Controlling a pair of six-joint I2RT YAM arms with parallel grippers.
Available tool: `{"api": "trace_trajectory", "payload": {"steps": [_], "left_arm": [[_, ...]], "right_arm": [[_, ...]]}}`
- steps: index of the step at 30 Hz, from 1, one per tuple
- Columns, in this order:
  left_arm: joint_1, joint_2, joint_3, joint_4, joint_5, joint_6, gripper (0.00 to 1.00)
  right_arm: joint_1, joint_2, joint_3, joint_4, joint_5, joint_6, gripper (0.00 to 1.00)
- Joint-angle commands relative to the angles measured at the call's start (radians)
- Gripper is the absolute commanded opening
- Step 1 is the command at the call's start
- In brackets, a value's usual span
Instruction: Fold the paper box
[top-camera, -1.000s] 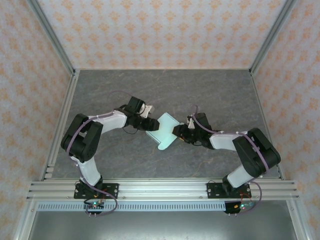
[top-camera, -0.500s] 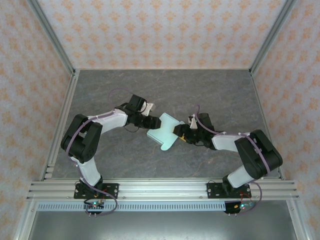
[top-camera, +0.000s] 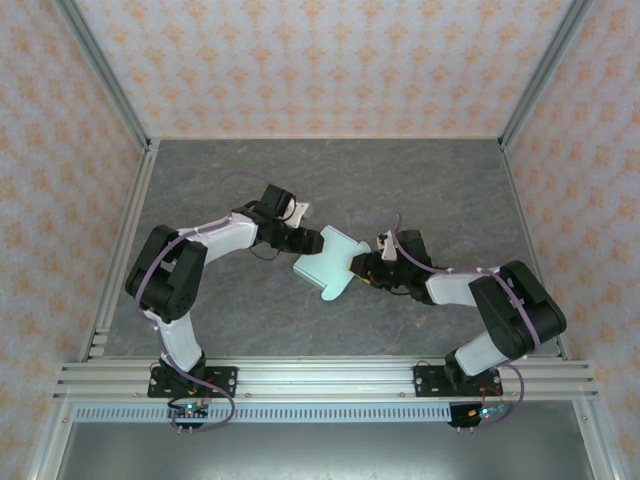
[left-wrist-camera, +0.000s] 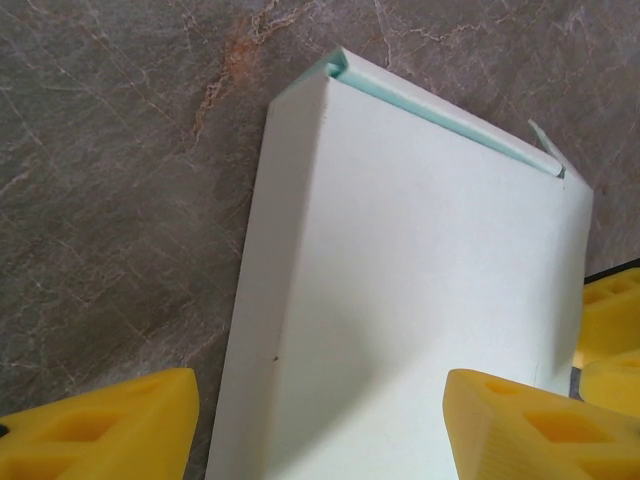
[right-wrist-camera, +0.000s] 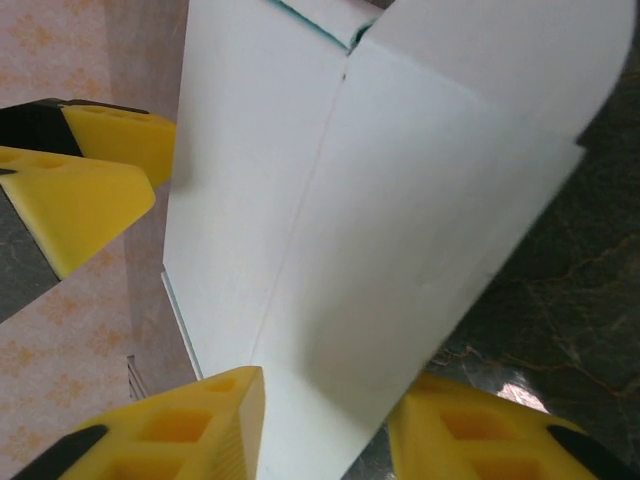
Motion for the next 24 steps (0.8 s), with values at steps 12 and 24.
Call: {"api": "trace_trajectory", "payload": {"steps": [12,24], "left_arm": [[0.014,0.030,0.021,-0.056,0.025,0.055,0.52],[0.032,0.034,-0.021,0.012,0.108,0.000,0.38]], "right_arm": [[-0.006,0.048,-0.009,0.098,-0.016,0.005,0.17],[-0.006,0.032,-0.001,0.151,-0.026,0.048,0.04]]}}
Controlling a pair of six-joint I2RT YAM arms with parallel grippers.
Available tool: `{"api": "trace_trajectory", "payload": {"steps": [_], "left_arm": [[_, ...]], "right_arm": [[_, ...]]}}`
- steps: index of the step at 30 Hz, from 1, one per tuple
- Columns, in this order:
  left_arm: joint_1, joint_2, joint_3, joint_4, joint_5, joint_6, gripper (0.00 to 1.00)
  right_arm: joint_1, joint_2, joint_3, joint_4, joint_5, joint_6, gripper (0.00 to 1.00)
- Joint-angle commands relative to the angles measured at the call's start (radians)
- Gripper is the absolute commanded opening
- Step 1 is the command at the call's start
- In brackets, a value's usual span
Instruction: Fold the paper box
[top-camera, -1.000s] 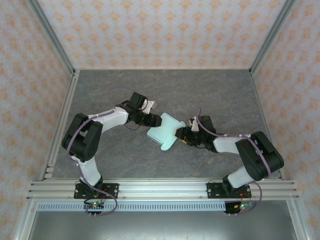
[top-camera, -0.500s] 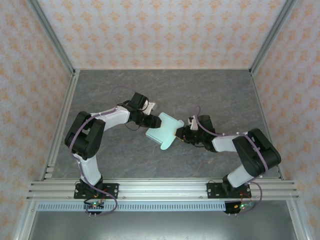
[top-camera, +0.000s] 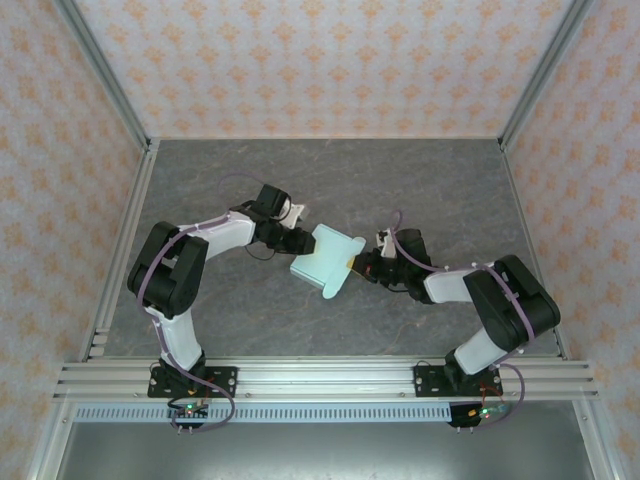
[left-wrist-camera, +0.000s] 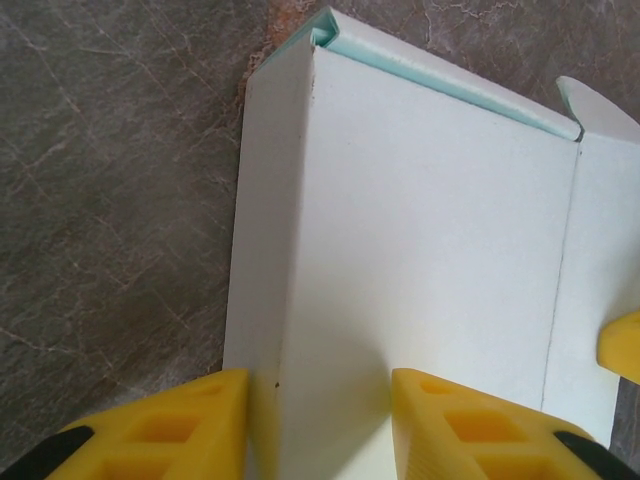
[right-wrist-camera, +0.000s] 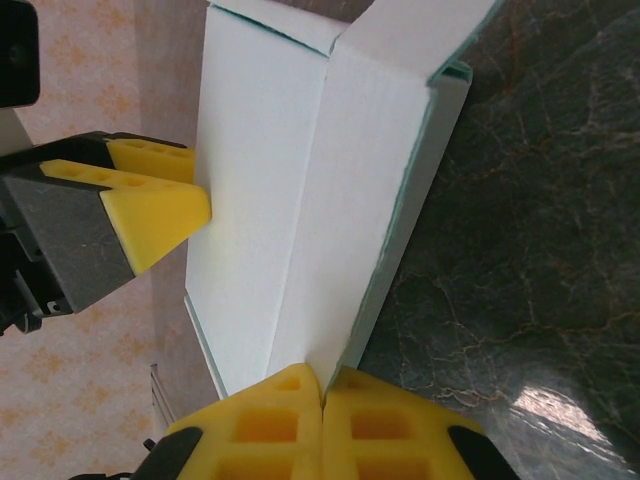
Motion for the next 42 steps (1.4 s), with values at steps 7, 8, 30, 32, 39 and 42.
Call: {"api": "trace_trajectory", "payload": {"steps": [7,8,30,32,39,42], "left_arm": [[-0.006,0.027,-0.016,0.043,0.081,-0.036,0.33],[-0.007,0.029,-0.016,0.045,0.084,-0.037,0.33],[-0.026,0.092,0.033,0.009,0.111,-0.023,0.39],[-0.027,0.095,0.035,0.008,0.110,-0.021,0.40],[-0.029,0.098,0.039,0.003,0.108,-0.017,0.41],[-0.031,0.099,0.039,0.000,0.106,-0.015,0.42]], "right_arm": [[0.001,-0.066,0.001,0.069,-0.007,0.040,0.00],[0.001,-0.075,0.001,0.070,-0.006,0.044,0.00],[0.010,-0.164,0.051,0.003,0.018,0.060,0.00],[0.010,-0.169,0.057,-0.002,0.019,0.060,0.00],[0.012,-0.184,0.070,-0.030,0.027,0.050,0.00],[0.013,-0.183,0.070,-0.029,0.029,0.051,0.00]]}}
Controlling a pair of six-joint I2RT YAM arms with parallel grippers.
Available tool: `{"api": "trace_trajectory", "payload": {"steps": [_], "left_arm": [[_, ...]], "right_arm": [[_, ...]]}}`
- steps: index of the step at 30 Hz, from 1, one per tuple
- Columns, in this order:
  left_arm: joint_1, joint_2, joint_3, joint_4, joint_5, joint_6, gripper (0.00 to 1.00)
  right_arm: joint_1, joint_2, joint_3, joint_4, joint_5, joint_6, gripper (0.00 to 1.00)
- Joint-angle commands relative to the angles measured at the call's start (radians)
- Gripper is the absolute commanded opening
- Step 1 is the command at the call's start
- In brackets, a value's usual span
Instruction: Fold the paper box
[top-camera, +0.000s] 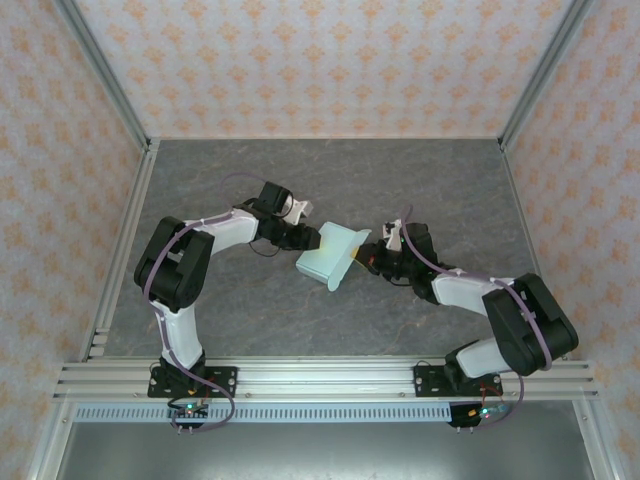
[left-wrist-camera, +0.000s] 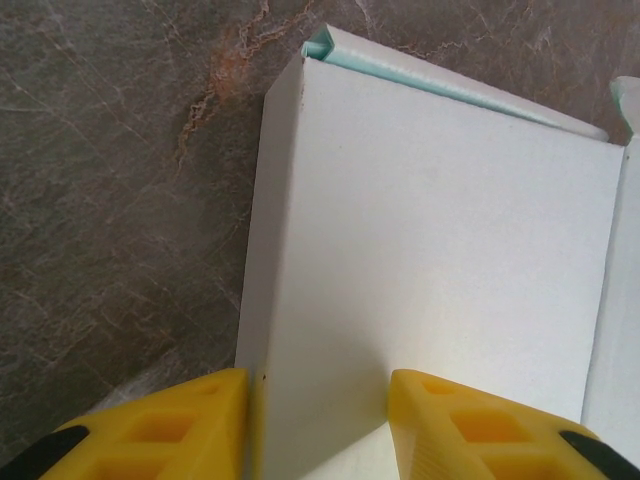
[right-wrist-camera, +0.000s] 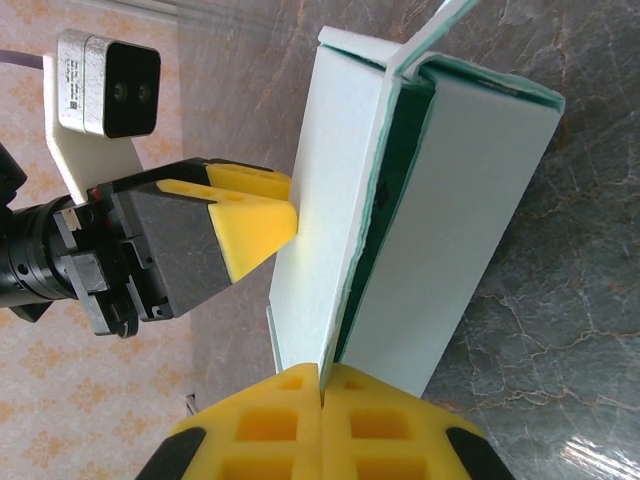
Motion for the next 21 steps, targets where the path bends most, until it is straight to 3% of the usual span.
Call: {"api": "trace_trajectory", "payload": {"steps": [1,12,21], "left_arm": [[-0.034,0.040,0.001,-0.057,0.015,0.028,0.42],[-0.034,0.032,0.003,-0.074,-0.009,0.035,0.44],[-0.034,0.036,0.013,-0.093,-0.024,0.041,0.39]], "right_arm": [[0.019,-0.037,0.049,0.061,-0.017,-0.017,0.00],[0.022,-0.050,0.053,0.046,-0.005,-0.022,0.00],[0.023,-0.051,0.064,0.039,-0.005,-0.022,0.00]]}}
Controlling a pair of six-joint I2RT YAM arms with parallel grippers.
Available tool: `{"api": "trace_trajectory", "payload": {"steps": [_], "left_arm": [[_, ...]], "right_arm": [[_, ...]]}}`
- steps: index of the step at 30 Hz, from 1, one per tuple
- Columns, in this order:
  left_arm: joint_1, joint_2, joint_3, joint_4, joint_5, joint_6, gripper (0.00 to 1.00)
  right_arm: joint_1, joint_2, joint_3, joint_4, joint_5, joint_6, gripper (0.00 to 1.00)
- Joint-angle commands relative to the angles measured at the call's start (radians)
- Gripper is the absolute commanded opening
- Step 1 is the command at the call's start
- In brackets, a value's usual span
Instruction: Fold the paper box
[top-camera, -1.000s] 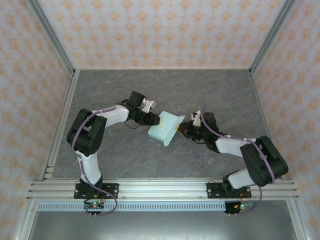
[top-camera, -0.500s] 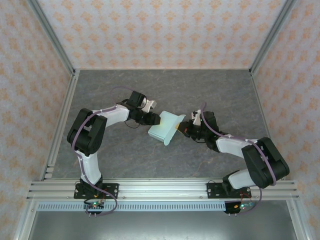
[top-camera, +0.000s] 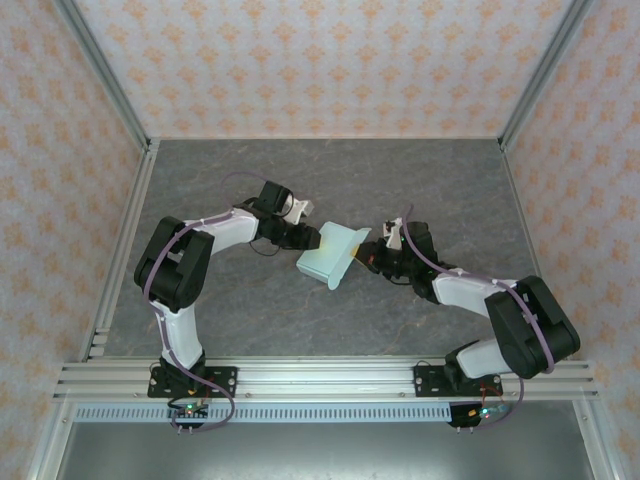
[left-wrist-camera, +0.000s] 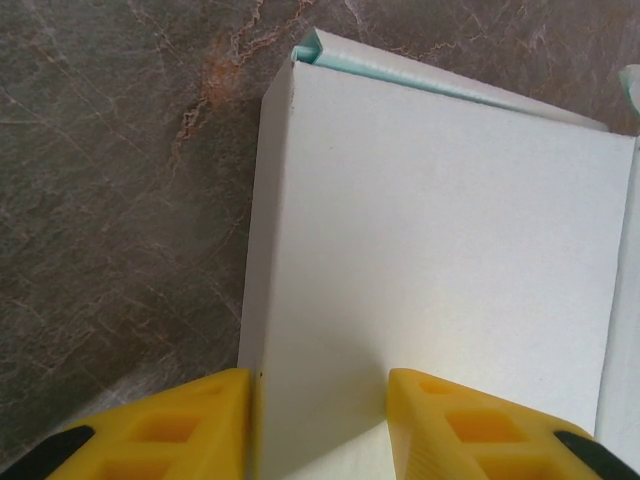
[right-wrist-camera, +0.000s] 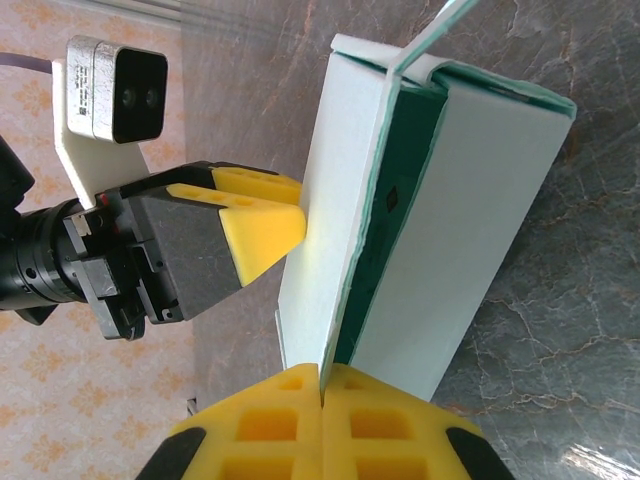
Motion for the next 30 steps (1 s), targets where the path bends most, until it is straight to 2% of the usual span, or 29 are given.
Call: {"api": "trace_trajectory", "payload": {"steps": [1,30], "left_arm": [[-0.032,0.037,0.007,-0.091,-0.027,0.026,0.39],[-0.025,0.083,0.033,-0.107,0.001,0.042,0.32]], "right_arm": [[0.022,-0.034,0.054,0.061,-0.014,-0.023,0.00],[0.069,0.023,0.152,0.034,0.039,-0.016,0.00]]}}
